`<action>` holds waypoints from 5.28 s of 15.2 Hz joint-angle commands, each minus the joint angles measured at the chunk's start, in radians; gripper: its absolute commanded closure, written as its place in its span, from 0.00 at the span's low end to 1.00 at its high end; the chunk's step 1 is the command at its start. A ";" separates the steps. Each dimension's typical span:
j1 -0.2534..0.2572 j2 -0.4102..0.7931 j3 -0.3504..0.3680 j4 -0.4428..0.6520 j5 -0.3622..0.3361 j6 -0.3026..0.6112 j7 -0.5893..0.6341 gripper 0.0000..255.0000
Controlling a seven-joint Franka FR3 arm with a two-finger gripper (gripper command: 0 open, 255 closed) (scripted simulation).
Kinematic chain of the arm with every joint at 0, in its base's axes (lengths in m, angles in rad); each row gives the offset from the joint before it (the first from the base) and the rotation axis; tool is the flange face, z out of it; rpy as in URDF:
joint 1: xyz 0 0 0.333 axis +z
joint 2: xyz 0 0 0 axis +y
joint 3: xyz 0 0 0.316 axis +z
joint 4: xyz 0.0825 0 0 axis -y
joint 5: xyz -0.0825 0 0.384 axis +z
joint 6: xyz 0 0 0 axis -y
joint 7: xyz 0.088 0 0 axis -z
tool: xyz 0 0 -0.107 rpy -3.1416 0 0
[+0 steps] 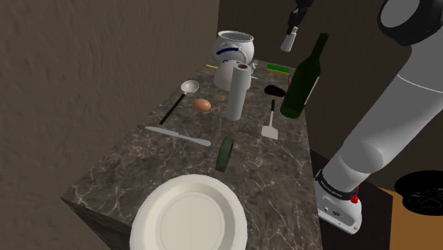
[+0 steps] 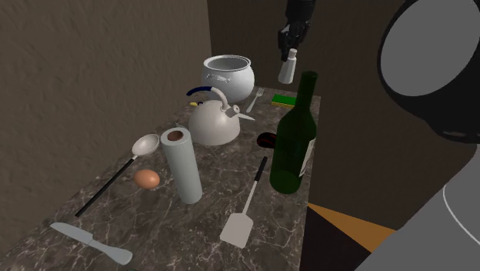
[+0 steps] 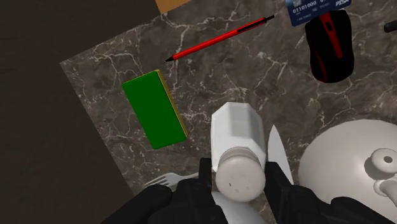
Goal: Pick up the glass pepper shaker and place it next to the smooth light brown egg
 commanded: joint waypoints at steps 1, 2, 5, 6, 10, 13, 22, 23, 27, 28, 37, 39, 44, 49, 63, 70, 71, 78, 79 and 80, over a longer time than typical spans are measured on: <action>0.015 -0.025 0.013 -0.019 -0.017 -0.003 0.029 1.00; 0.030 -0.051 0.028 -0.047 -0.033 0.003 0.058 1.00; 0.068 -0.120 0.074 -0.121 -0.073 0.014 0.143 1.00; 0.078 -0.140 0.090 -0.143 -0.084 0.016 0.171 1.00; 0.117 -0.208 0.157 -0.215 -0.117 0.020 0.281 1.00; 0.143 -0.246 0.207 -0.256 -0.132 0.019 0.360 1.00; 0.221 -0.298 0.357 -0.311 -0.143 0.006 0.588 1.00; 0.229 -0.298 0.374 -0.312 -0.142 0.004 0.613 1.00; 0.264 -0.289 0.438 -0.302 -0.139 -0.006 0.710 1.00; 0.273 -0.284 0.455 -0.296 -0.138 -0.008 0.735 1.00; 0.353 -0.192 0.594 -0.194 -0.142 -0.041 0.951 1.00; 0.372 -0.160 0.623 -0.157 -0.148 -0.052 0.999 1.00; 0.423 -0.060 0.694 -0.039 -0.173 -0.087 1.119 1.00; 0.453 -0.011 0.724 -0.020 -0.190 -0.066 1.182 1.00; 0.448 -0.044 0.719 -0.248 -0.186 0.129 1.201 1.00; 0.447 -0.042 0.718 -0.340 -0.191 0.222 1.214 1.00; 0.447 -0.041 0.718 -0.352 -0.192 0.235 1.216 1.00; 0.447 -0.027 0.718 -0.430 -0.202 0.325 1.232 1.00; 0.447 -0.026 0.718 -0.433 -0.202 0.329 1.232 1.00; 0.447 -0.026 0.718 -0.433 -0.202 0.329 1.232 1.00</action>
